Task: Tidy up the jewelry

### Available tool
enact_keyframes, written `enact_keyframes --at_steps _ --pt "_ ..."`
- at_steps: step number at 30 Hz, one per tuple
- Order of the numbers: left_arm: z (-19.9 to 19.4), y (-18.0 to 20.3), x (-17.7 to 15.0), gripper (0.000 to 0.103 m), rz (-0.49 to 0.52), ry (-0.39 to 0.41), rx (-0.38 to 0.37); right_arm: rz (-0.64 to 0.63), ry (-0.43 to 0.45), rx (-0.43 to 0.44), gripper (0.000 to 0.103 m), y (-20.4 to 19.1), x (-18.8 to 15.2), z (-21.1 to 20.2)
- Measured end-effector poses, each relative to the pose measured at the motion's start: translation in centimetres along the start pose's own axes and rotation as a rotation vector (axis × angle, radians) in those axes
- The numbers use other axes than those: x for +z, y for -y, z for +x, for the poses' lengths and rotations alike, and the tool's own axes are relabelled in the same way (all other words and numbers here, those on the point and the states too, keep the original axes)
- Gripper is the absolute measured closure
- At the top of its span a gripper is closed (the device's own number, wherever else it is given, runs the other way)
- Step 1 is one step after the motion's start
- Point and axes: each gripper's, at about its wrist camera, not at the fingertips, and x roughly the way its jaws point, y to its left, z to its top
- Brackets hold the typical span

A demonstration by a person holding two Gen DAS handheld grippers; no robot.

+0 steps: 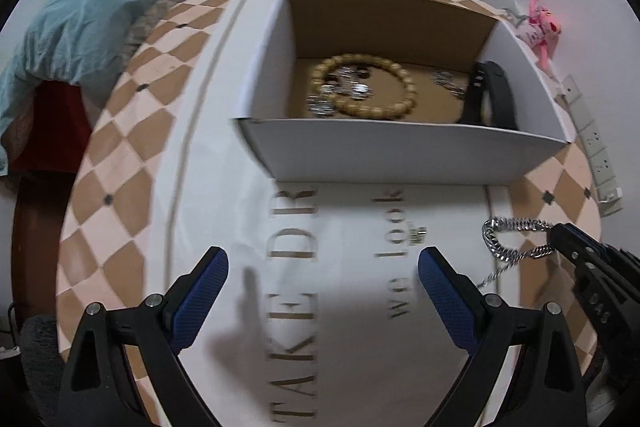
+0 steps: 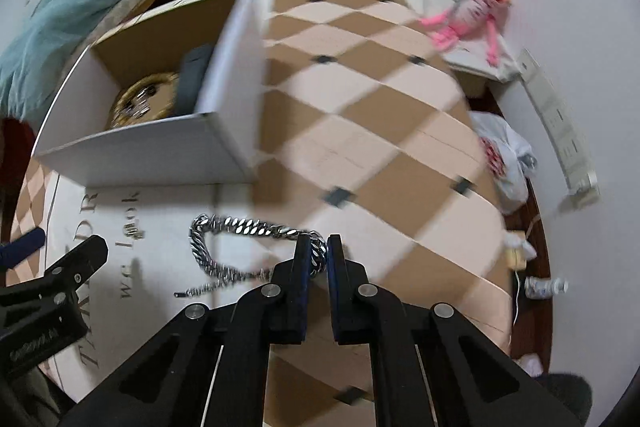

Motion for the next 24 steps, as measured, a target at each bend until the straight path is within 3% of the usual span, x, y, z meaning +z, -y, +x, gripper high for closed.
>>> enact_keyframes --at_steps 5,8,10,14,16,19,24 --pt "0.4 2.2 -0.1 0.007 0.045 0.014 -0.032 0.07 -0.002 -0.01 0.095 3.0 -0.2 -0.2" --pt "0.9 3.2 0.2 0.02 0.063 0.012 -0.032 0.086 -0.007 -0.01 0.095 3.8 -0.3 0.1" --pt "1.3 3.5 0.3 0.036 0.068 0.005 -0.032 0.09 -0.007 -0.011 0.095 4.0 -0.3 0.2" --pt "1.7 3.8 0.6 0.053 0.077 0.024 -0.034 0.095 -0.01 -0.013 0.095 4.2 -0.3 0.3" --pt "1.6 3.8 0.8 0.073 0.084 0.035 -0.037 0.096 -0.011 -0.013 0.095 4.1 -0.3 0.3" --pt "1.5 4.1 0.8 0.093 0.108 0.043 -0.046 0.103 -0.011 -0.012 0.095 4.3 -0.2 0.3" --pt "1.2 4.1 0.0 0.096 0.116 0.038 -0.07 0.106 0.009 0.013 0.095 4.1 0.1 -0.8"
